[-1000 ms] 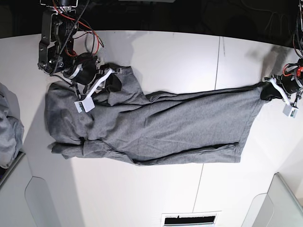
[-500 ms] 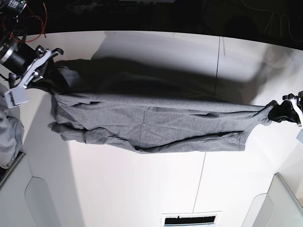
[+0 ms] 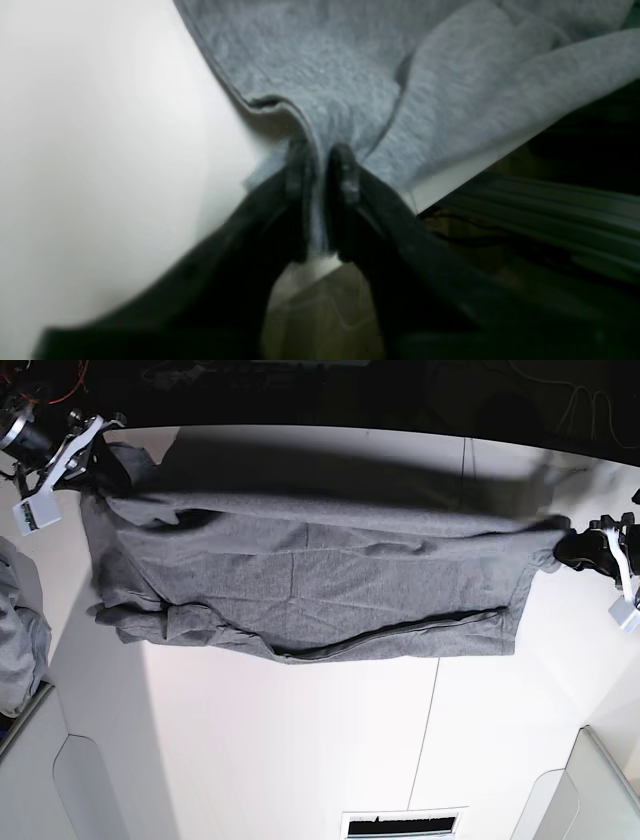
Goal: Layout the t-shirt on the table in an organized manner, then fold the t-shirt properly
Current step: 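Grasp the shirt edge with the right gripper and lift it, stretching toward the left gripper, then lower the shirt and regrasp its hem corners with both grippers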
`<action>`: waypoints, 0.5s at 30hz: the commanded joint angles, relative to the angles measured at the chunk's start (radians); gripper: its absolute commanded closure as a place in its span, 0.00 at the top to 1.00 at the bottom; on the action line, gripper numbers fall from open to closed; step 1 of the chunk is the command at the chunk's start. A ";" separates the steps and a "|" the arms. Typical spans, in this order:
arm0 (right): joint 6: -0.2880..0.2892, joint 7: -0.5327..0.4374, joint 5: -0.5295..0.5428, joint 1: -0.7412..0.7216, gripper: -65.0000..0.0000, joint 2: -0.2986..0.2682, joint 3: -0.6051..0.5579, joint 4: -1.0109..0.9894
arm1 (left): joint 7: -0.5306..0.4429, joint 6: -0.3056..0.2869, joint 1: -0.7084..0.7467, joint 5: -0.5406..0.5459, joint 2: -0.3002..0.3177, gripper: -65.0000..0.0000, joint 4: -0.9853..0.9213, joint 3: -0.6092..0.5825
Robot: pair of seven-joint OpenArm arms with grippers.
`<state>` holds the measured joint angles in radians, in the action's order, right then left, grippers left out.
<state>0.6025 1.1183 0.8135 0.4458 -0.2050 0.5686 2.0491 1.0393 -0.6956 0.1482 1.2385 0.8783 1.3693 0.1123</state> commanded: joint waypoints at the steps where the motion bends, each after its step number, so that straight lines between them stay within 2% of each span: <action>1: -0.004 -0.019 -0.008 0.000 0.00 -0.013 -0.014 -0.016 | -0.013 -0.003 0.004 0.005 0.021 0.25 0.008 0.013; 3: -0.004 -0.044 -0.042 -0.001 0.04 -0.013 -0.049 -0.078 | -0.016 -0.003 0.028 -0.013 0.010 0.31 0.005 0.013; 5: -0.008 -0.092 -0.060 -0.005 0.30 -0.013 -0.070 -0.132 | -0.032 -0.003 0.045 -0.048 -0.007 0.33 0.005 0.013; 6: -0.016 -0.114 -0.058 -0.008 0.40 -0.013 -0.073 -0.149 | -0.047 -0.003 0.047 -0.066 -0.014 0.33 0.005 0.013; 7: -0.017 -0.131 -0.057 -0.014 0.45 -0.013 -0.073 -0.156 | -0.062 -0.003 0.047 -0.076 -0.016 0.33 0.005 0.013; 15: -0.023 -0.137 -0.023 -0.154 0.46 -0.013 0.003 -0.153 | -0.194 -0.003 0.000 -0.118 -0.017 0.33 0.005 0.013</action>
<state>0.5797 1.0039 0.7738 0.2985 -0.2050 0.5644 1.8790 0.8619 -0.6926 0.1646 1.1000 0.8333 1.3651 0.1135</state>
